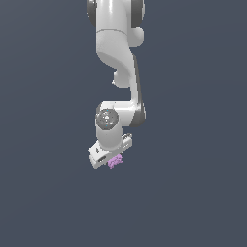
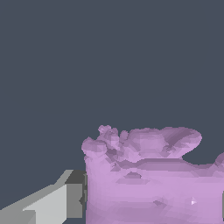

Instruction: Pick up the object and move it to a goal position.

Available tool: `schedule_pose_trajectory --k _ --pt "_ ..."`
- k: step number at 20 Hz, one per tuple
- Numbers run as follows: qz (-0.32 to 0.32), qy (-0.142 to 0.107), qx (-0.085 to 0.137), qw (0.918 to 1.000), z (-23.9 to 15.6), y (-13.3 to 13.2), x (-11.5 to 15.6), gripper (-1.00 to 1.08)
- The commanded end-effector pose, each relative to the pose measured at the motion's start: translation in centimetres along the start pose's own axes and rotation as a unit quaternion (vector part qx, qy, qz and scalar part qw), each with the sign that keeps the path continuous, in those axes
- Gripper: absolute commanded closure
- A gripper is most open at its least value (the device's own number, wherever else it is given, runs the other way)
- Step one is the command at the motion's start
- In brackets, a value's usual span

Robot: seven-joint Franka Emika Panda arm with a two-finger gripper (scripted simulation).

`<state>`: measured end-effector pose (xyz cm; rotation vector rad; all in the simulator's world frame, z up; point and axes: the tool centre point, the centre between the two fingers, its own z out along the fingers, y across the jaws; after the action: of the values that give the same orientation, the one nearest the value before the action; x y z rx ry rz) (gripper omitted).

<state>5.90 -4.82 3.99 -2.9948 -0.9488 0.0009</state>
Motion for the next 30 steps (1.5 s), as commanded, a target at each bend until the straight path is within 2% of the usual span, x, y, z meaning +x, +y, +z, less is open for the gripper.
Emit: schedule_pose_trajectory --k 1,7,20,30 --pt "0.0 0.0 0.0 1.0 -0.2 -0.2 0.3 1.08" --pt "0.0 0.0 0.0 1.0 -2.2 -1.7 2.7 1.08" --pt "0.0 0.0 0.0 1.0 -8.9 -6.9 11.1 1.08" --pt "0.0 0.0 0.0 1.0 -10.8 -8.3 13.8 1.08"
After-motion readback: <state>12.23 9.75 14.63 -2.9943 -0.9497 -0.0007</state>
